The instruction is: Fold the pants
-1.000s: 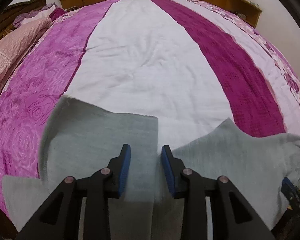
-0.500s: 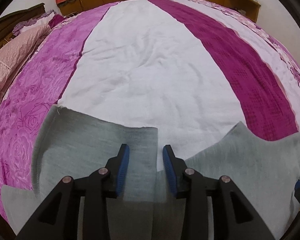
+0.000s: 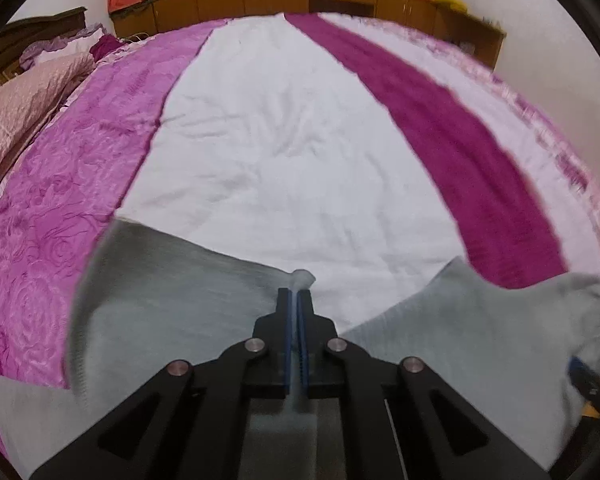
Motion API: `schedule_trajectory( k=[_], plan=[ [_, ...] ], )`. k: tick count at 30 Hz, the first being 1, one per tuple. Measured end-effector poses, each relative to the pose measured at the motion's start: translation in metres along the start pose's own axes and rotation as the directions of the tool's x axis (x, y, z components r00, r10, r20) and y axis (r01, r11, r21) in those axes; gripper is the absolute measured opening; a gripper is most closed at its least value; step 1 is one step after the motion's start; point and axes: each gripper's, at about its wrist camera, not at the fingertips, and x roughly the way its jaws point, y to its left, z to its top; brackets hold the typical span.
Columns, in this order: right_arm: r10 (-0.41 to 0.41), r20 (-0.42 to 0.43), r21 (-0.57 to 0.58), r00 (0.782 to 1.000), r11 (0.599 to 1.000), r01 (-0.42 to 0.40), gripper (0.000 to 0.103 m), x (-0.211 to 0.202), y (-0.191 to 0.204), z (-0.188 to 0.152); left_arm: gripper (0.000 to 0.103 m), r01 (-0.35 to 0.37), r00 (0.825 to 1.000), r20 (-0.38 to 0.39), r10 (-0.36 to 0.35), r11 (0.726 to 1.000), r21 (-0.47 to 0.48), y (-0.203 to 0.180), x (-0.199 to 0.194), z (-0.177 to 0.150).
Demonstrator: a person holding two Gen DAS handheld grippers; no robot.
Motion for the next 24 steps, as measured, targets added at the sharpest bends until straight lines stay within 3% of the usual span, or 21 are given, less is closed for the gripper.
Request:
schedule_trajectory(
  k=[4, 9, 17, 24],
  plan=[
    [0.002, 0.001, 0.005, 1.000, 1.000, -0.002, 0.031, 0.000, 0.000, 0.000, 0.003, 0.013, 0.997, 0.070, -0.010, 0.999, -0.040, 0.023, -0.045, -0.005],
    [-0.003, 0.003, -0.002, 1.000, 1.000, 0.003, 0.031, 0.001, 0.001, 0.001, 0.003, -0.008, 0.988, 0.152, 0.025, 0.993, -0.116, 0.066, -0.095, -0.026],
    [-0.027, 0.013, -0.022, 1.000, 0.999, 0.027, 0.031, 0.003, 0.006, -0.001, 0.003, -0.106, 0.978, 0.151, 0.141, 0.969, -0.221, 0.133, -0.143, -0.078],
    [-0.071, 0.022, -0.069, 0.997, 0.995, 0.073, 0.031, 0.005, 0.015, -0.004, 0.003, -0.119, 0.978, 0.122, 0.171, 0.931, -0.345, 0.180, -0.159, -0.130]
  ],
)
